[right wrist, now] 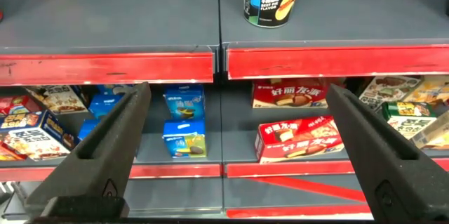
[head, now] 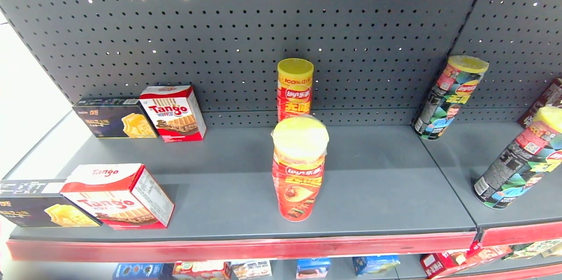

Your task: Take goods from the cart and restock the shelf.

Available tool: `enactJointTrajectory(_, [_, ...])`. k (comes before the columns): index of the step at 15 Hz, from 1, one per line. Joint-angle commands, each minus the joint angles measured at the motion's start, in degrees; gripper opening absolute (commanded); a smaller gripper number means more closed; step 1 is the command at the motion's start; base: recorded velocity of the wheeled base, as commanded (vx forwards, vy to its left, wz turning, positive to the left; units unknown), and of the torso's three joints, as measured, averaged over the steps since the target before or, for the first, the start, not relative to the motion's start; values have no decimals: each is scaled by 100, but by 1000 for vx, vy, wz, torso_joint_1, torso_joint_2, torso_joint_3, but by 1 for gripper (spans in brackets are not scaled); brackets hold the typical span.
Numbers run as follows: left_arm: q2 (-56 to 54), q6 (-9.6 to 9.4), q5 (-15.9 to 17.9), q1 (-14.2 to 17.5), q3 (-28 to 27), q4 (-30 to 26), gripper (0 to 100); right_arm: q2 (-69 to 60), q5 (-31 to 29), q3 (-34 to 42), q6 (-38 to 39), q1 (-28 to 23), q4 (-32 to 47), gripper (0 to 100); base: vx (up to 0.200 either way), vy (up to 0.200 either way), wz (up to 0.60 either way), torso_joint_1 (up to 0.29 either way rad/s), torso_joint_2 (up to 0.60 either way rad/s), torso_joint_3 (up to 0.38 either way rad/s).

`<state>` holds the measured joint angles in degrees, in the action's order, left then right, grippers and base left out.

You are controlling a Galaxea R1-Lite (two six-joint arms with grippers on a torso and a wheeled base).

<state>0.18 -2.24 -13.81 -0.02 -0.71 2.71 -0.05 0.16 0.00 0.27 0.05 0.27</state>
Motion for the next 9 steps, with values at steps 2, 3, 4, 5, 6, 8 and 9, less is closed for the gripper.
enactJointTrajectory(2, [-1, -426, 195, -15, 71, 28, 100, 5, 2, 0, 0, 4, 0, 100, 0, 0, 0, 0, 0, 0])
enactJointTrajectory(3, [-1, -435, 467, -6, 71, 19, 100, 5, 2, 0, 0, 4, 0, 100, 0, 0, 0, 0, 0, 0])
enactJointTrajectory(4, [-1, -206, 871, -6, 71, -33, 100, 5, 2, 0, 0, -5, 0, 100, 0, 0, 0, 0, 0, 0])
enactJointTrajectory(5, [-9, -127, 1082, -15, 71, -367, 100, 5, 2, 0, 0, 4, 0, 100, 0, 0, 0, 0, 0, 0])
enactJointTrajectory(6, [-9, -198, 1179, -15, 36, -394, 100, 5, 2, 0, 0, 4, 0, 100, 0, 0, 0, 0, 0, 0])
enactJointTrajectory(8, [-9, -154, 1197, -15, 36, -376, 100, 5, 2, 0, 0, 4, 0, 100, 0, 0, 0, 0, 0, 0])
enactJointTrajectory(9, [-9, -110, 1258, -15, 44, -359, 100, 5, 2, 0, 0, -5, 0, 100, 0, 0, 0, 0, 0, 0])
